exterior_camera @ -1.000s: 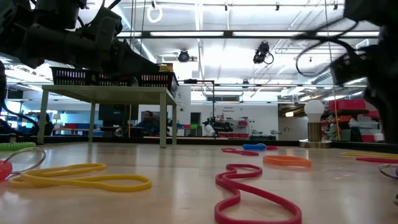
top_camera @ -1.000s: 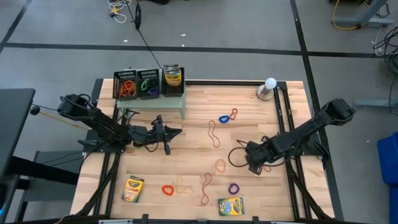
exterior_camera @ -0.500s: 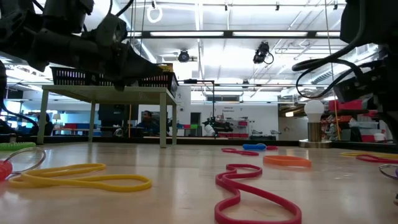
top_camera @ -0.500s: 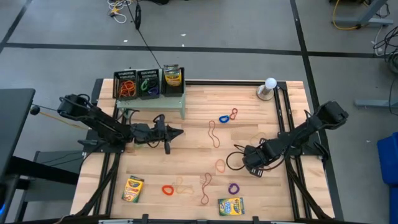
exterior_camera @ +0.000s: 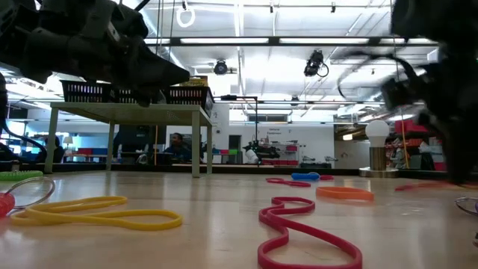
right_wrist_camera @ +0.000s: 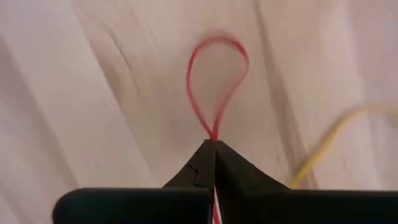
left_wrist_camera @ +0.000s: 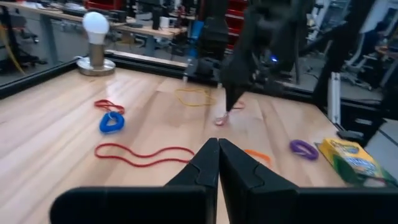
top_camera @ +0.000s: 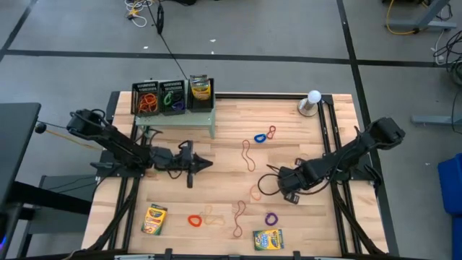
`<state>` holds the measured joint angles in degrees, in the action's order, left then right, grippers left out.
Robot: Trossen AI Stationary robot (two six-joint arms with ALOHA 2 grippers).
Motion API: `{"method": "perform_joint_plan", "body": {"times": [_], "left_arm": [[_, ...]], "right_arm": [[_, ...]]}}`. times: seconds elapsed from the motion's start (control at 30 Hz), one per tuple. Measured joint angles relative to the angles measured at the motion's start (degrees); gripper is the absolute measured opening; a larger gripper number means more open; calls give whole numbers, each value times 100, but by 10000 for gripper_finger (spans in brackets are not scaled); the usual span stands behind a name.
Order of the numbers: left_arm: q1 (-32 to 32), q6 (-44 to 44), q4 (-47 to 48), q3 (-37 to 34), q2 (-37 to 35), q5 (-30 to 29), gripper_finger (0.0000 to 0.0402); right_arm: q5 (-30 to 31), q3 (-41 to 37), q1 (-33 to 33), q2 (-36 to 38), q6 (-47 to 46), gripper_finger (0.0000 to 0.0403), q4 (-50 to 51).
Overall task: Pick & Place Office Desk Supplies
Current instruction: Put the red rubber band into the left black bin on the shelf
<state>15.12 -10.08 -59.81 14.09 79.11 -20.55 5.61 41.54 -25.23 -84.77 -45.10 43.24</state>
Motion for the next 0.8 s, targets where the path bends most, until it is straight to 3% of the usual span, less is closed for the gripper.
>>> {"method": "perform_joint_plan", "body": {"times": [0.13,0.27,0.5,0.67,0.8], "left_arm": [[104,50,213,0,0,7,47],[117,-86,380,0,0,45,92],[106,-481,224,0,8,284,188],[106,-498,-307,57,317,300,242],[106,-179,-348,500,777,72,257]], "right_arm": [[414,304,-2,-1,210,4,-215],[1101,573,15,4,630,3,-1285],[2248,649,253,-13,2126,4,-4178],[2162,649,571,-156,3119,4,-5879],[1864,652,784,-246,3376,4,-6279]]}}
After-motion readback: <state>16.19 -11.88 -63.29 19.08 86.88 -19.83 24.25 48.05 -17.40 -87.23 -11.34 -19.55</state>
